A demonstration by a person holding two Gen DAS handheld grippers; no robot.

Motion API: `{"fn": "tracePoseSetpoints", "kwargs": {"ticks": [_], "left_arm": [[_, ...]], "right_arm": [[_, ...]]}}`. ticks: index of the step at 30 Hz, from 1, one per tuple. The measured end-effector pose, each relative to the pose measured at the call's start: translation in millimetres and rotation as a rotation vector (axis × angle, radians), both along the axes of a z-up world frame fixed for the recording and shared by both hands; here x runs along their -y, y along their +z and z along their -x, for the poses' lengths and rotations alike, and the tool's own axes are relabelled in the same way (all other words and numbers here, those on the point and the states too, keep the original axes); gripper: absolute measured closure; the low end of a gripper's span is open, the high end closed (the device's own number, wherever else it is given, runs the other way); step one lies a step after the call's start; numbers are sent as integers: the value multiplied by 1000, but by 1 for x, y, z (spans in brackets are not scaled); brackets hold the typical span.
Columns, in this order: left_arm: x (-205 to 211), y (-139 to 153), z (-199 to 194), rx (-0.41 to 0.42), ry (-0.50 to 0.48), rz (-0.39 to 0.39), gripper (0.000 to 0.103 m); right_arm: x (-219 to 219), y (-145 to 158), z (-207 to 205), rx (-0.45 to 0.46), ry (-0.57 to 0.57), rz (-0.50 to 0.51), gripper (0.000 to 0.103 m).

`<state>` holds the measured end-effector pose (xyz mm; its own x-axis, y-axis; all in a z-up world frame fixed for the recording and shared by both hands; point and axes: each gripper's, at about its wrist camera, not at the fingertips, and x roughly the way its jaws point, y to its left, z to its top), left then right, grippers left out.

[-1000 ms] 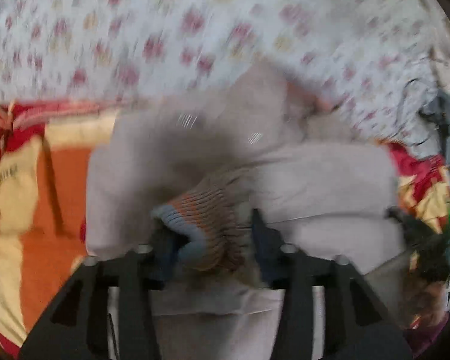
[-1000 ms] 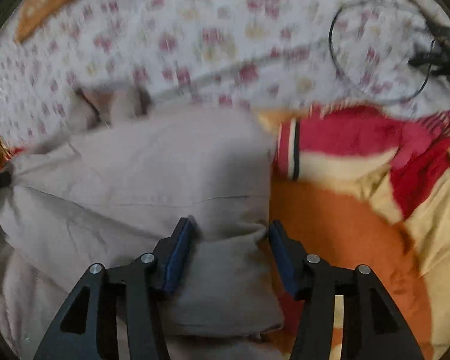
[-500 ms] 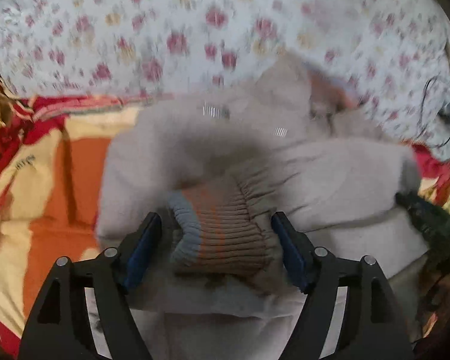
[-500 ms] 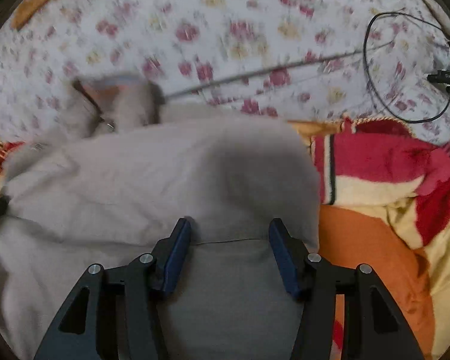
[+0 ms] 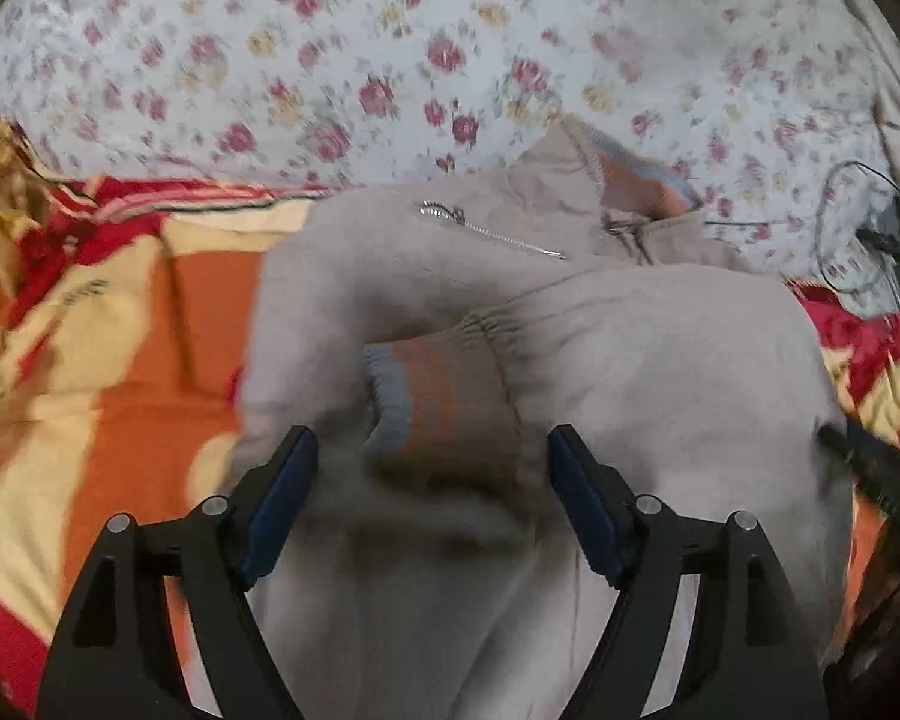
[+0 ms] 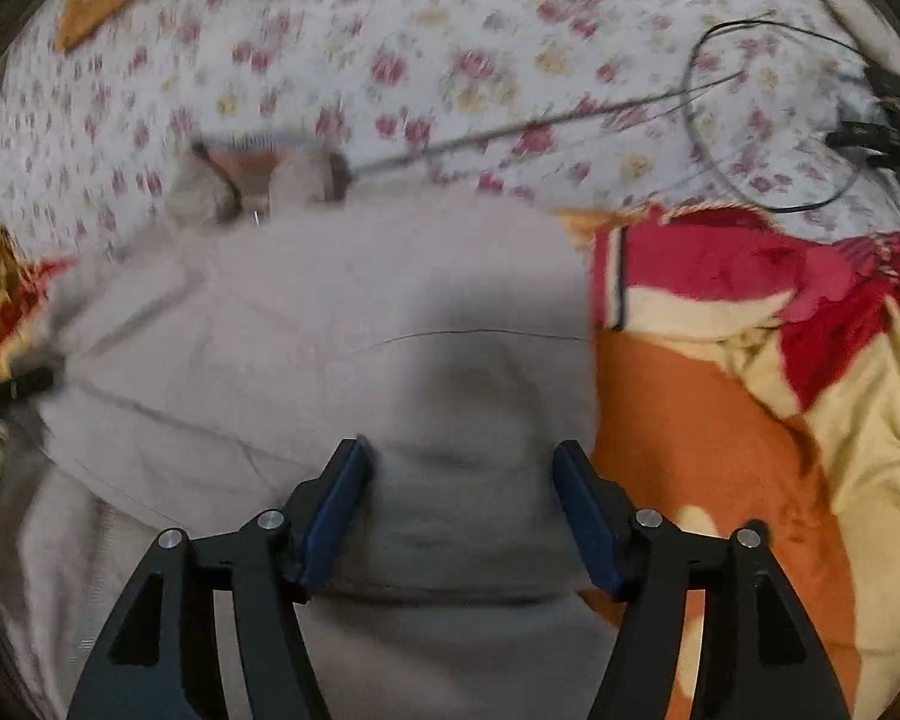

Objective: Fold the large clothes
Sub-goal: 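Release the cuff with the left gripper while the right gripper folds the jacket side inward, then grasp the striped knit hem of the jacket with both grippers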

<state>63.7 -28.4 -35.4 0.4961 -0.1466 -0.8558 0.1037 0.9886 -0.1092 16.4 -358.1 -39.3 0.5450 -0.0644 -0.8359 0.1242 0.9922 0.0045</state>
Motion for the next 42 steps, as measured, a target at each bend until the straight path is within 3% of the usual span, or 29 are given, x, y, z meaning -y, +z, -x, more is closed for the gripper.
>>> {"fn": "tracePoseSetpoints", "kwargs": {"ticks": [4, 10, 14, 22, 28, 31, 32, 33, 34, 37, 39, 42], "left_arm": [[-25, 15, 35, 30, -3, -23, 24], [-62, 16, 86, -2, 35, 25, 24], [-78, 10, 111, -30, 57, 33, 24], [-87, -11, 143, -84, 52, 62, 24], [-91, -23, 150, -98, 75, 59, 24], [-91, -22, 152, -84, 79, 49, 24], [-91, -22, 153, -81, 79, 48, 24], [-92, -22, 153, -80, 80, 44, 24], [-92, -23, 154, -80, 80, 40, 24], [-91, -26, 155, -87, 79, 32, 24], [-91, -28, 156, -88, 78, 29, 24], [-90, -29, 155, -89, 78, 23, 24]], "right_arm": [[18, 24, 41, 45, -24, -14, 27], [49, 18, 72, 7, -97, -59, 26], [58, 14, 79, -10, -147, -147, 26], [26, -3, 122, -97, -15, -168, 26], [15, -5, 142, -56, 18, -207, 27], [14, -7, 138, -42, 4, -220, 49], [13, -8, 137, -40, 6, -221, 64], [13, -8, 137, -36, 12, -213, 86], [11, -6, 137, -34, 11, -162, 97], [16, 1, 144, -6, -3, -139, 100], [17, 6, 149, 5, -20, -73, 102], [17, 0, 147, -22, -47, -19, 103]]}}
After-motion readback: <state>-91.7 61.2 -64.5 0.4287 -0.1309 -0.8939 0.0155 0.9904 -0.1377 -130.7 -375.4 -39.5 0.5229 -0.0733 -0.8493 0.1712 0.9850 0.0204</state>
